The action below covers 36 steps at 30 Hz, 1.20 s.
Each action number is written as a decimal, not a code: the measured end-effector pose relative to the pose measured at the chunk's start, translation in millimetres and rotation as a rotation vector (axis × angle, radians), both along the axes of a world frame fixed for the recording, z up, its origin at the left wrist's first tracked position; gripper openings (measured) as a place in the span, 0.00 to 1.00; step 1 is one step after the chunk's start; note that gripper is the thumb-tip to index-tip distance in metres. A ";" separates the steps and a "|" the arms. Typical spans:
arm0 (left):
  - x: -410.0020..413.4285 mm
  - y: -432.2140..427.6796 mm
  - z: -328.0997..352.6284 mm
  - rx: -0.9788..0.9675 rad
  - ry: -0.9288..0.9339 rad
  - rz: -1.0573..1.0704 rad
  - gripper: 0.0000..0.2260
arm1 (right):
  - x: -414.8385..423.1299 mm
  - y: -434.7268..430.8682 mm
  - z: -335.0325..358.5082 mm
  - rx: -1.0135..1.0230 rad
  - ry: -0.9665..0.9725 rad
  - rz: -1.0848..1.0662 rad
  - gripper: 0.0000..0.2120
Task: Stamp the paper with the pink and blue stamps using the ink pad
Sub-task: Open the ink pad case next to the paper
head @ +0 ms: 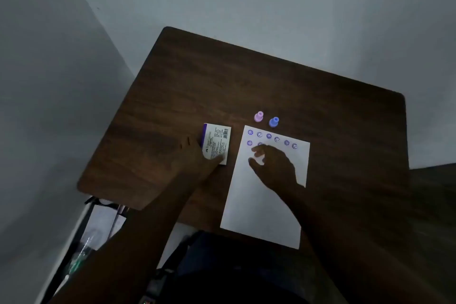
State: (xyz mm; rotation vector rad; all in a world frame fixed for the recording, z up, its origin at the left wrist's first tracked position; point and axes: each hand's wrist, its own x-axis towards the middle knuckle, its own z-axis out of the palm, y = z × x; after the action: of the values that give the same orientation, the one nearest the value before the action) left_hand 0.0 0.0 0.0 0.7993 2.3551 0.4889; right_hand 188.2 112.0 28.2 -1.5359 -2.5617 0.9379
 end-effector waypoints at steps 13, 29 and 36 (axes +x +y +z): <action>20.0 33.2 -14.1 -0.058 0.091 0.034 0.54 | -18.2 -17.9 -10.9 -0.055 0.033 0.011 0.15; -61.4 15.8 15.9 0.026 -0.703 0.690 0.23 | -35.7 -9.7 -24.1 -0.154 0.078 0.050 0.16; -67.3 -9.4 5.5 -0.054 -0.068 0.249 0.16 | -51.2 -10.8 -33.2 -0.217 0.180 -0.043 0.12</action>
State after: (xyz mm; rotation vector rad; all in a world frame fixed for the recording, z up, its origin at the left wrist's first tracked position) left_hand -67.3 -9.4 5.5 0.4586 2.4046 0.5433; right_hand 137.0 101.2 -5.0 -1.4684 -2.3607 1.3199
